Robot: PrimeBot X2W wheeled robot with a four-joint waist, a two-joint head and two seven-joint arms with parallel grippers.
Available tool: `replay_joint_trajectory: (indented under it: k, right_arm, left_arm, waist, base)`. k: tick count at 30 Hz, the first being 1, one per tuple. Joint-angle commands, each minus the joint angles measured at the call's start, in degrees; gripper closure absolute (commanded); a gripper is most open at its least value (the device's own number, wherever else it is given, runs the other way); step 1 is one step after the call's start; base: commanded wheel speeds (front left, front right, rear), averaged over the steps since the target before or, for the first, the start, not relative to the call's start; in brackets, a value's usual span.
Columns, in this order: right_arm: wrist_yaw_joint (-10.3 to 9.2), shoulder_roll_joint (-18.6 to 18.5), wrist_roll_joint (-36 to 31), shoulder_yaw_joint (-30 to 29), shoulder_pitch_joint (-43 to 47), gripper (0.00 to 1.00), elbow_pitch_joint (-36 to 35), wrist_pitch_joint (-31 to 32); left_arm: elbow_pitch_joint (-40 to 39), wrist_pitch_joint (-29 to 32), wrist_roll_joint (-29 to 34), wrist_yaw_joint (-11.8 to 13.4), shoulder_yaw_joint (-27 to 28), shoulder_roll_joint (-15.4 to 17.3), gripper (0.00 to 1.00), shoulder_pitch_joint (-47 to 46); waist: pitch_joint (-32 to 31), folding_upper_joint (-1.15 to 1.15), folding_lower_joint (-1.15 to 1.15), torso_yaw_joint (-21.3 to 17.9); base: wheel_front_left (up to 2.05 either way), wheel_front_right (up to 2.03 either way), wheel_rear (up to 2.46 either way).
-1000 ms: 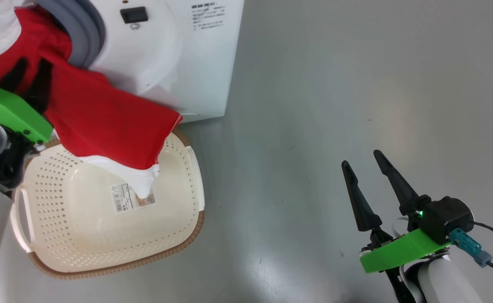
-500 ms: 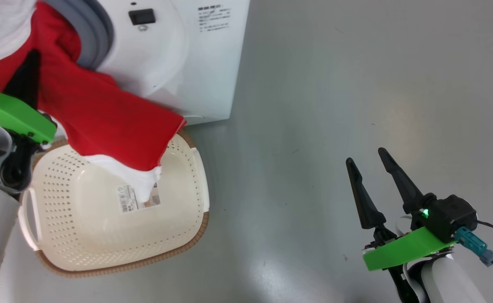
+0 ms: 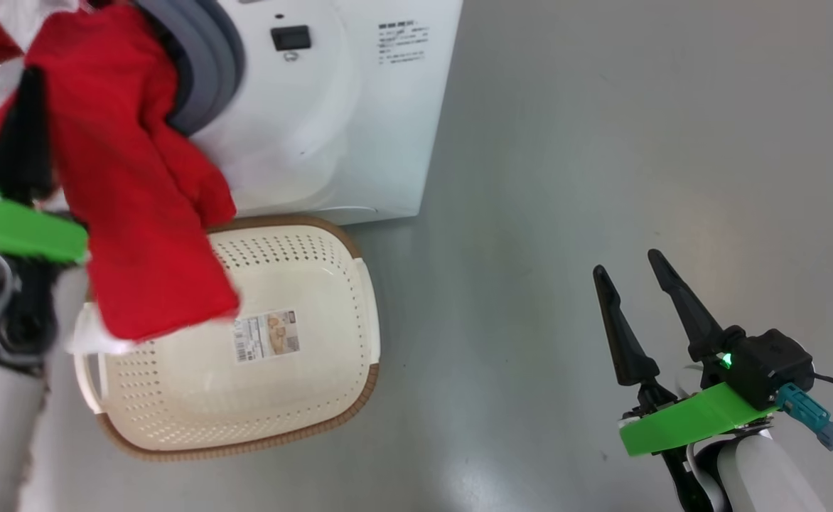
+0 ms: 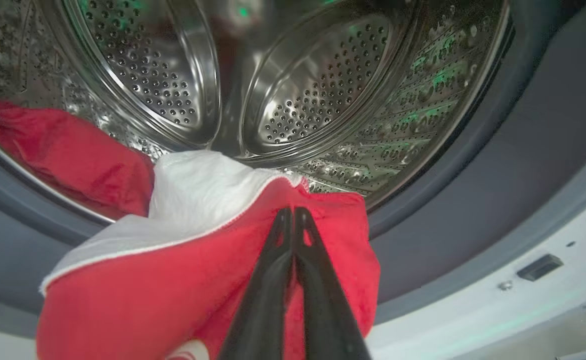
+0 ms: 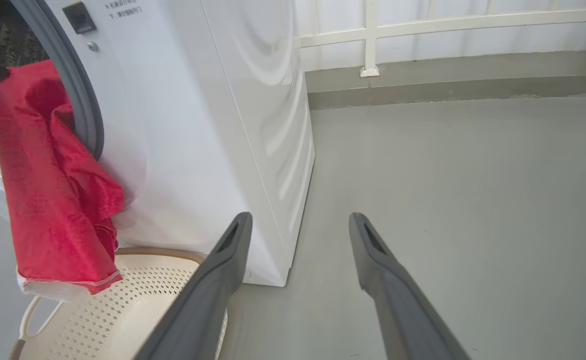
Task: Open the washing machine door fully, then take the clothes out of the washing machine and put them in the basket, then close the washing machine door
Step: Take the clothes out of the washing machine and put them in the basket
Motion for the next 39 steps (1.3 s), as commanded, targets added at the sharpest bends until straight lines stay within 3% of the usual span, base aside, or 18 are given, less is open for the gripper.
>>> replay_joint_trajectory:
  k: [1, 6, 11, 17, 22, 29, 39]
  right_arm:
    - [0.37, 0.0, -0.6, 0.9, 1.2, 0.0, -1.1, -0.4]
    - [0.37, 0.0, -0.8, 0.5, 1.6, 0.0, -1.1, -0.4]
    - [0.37, 0.0, -0.8, 0.6, 1.6, 0.0, -1.0, -0.4]
    - [0.37, 0.0, -0.8, 0.8, 1.6, 0.0, -1.1, -0.4]
    - [0.37, 0.0, -0.7, 1.3, 1.3, 0.0, -1.1, -0.4]
    - [0.37, 0.0, -0.5, 1.9, 0.6, 0.0, -1.2, -0.4]
    - [0.37, 0.0, -0.3, 2.4, -0.5, 0.0, -2.0, -0.4]
  left_arm:
    - [-3.9, -0.5, 1.5, -0.3, 3.8, 1.7, 1.0, 2.4]
    - [-16.6, -0.5, 5.2, -0.3, 11.8, -1.6, 1.0, 10.5]
    - [-25.2, -0.5, 6.3, -0.3, 15.7, -3.7, 1.0, 15.7]
    - [-30.8, -0.5, 7.1, -0.3, 15.6, -5.2, 1.0, 21.9]
    - [-28.3, -0.5, 6.5, -0.3, 13.7, -7.0, 1.0, 25.1]
    - [-18.9, -0.5, 6.4, -0.3, 12.7, -8.9, 1.0, 25.9]
    - [-3.6, -0.5, 5.8, -0.3, 9.3, -8.9, 1.0, 21.3]
  waist:
    - [-0.7, 0.0, 0.0, 0.6]
    - [-1.4, 0.0, 0.0, 1.4]
    - [-1.6, 0.0, 0.0, 1.9]
    - [-1.4, 0.0, 0.0, 2.1]
    - [-0.7, 0.0, 0.0, 1.8]
    - [1.3, 0.0, 0.0, 0.6]
    - [5.5, 0.0, 0.0, -1.0]
  base:
    - [0.0, 0.0, 0.0]
    - [0.0, 0.0, 0.0]
    - [0.0, 0.0, 0.0]
    - [0.0, 0.0, 0.0]
    - [0.0, 0.0, 0.0]
    - [0.0, 0.0, 0.0]
    - [0.0, 0.0, 0.0]
